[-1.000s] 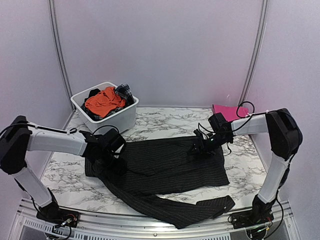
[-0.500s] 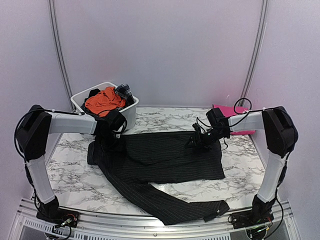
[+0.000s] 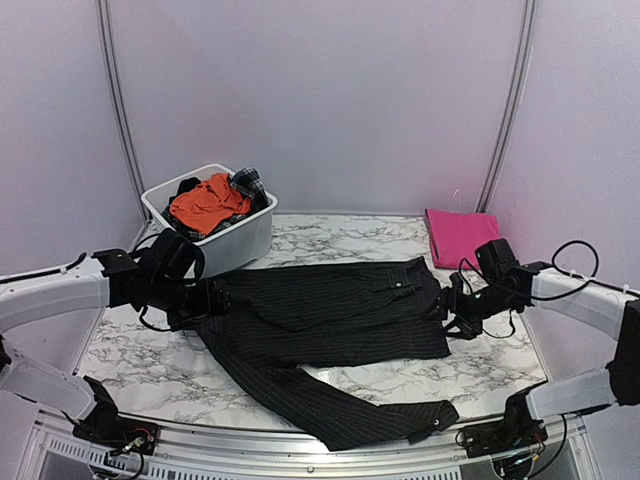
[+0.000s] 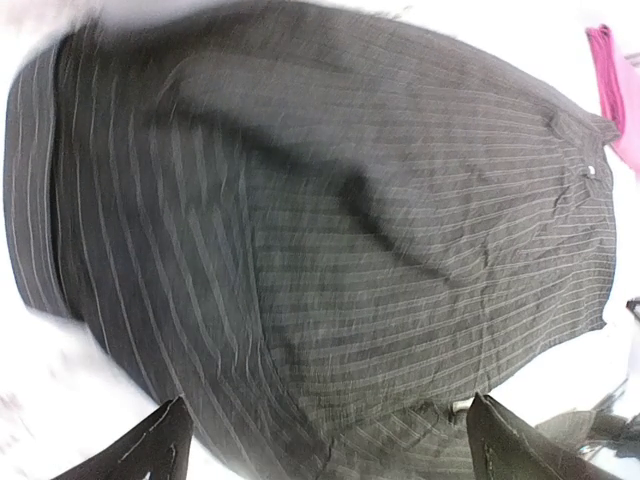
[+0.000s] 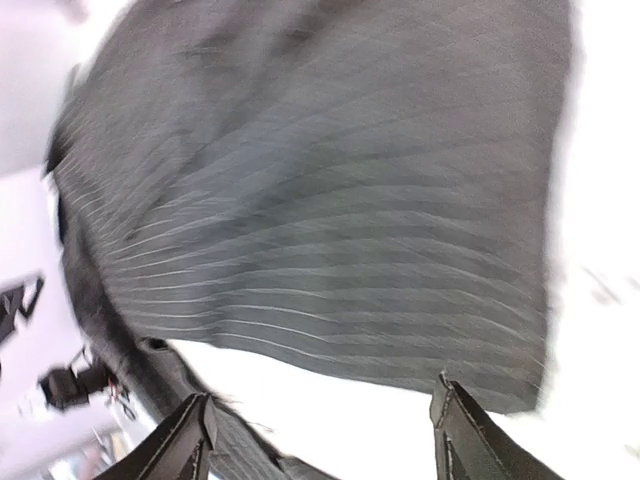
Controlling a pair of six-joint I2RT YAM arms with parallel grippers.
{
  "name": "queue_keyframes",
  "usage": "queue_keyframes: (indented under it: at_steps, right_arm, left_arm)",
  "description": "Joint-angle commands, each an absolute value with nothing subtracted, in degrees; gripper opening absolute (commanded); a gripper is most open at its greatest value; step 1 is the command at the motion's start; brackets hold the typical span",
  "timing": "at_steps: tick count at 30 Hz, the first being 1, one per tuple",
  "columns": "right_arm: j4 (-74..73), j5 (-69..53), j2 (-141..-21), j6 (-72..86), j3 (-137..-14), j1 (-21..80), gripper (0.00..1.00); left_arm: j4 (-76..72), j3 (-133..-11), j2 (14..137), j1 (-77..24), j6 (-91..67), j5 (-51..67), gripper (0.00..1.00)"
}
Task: Fold and stack the mixed laundry pile
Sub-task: Adjust the 1/3-folded shirt at the center of the board, then fold the 1/3-folded shirt at the center of the board.
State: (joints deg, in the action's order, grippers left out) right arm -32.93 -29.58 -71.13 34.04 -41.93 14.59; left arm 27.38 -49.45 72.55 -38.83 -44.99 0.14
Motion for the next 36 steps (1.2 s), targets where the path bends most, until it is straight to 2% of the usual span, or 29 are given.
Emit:
queue_keyframes:
  at_steps: [1,6,15,17,21,26,36]
  right_arm:
    - [-38.3,-26.2,-66.7,40.3,-38.3,9.6,0.68]
    - [-39.6,-20.1,-65.9,41.7,-35.3,8.7,0.63]
    - [-32.7,-19.7,-71.9,42.2,-32.5,8.0,0.47]
    - [-31.0,-21.5,-72.5,42.8,-31.8,8.0,0.37]
    - [-31.1,-22.7,-71.4,43.0,-32.1,8.0,0.01]
    - [-32.3,-23.9,-67.5,43.0,-34.7,8.0,0.00]
    - [-33.4,-25.4,-67.1,41.8,-36.9,8.0,0.00]
  left_arm:
    - [29.3,-46.1,68.8,-41.3,-58.4,0.3,0.99]
    - [29.5,-42.9,65.7,-42.3,-65.5,-2.9,0.99]
    - [31.5,-40.2,63.9,-42.3,-70.8,-3.8,0.99]
    - [31.7,-39.8,63.7,-42.3,-71.8,-3.9,0.98]
    - [31.8,-39.1,63.3,-42.3,-73.4,-3.7,0.94]
    - [31.6,-40.2,65.8,-42.8,-72.2,-1.6,0.80]
    - [31.6,-41.3,72.0,-44.6,-72.2,1.4,0.68]
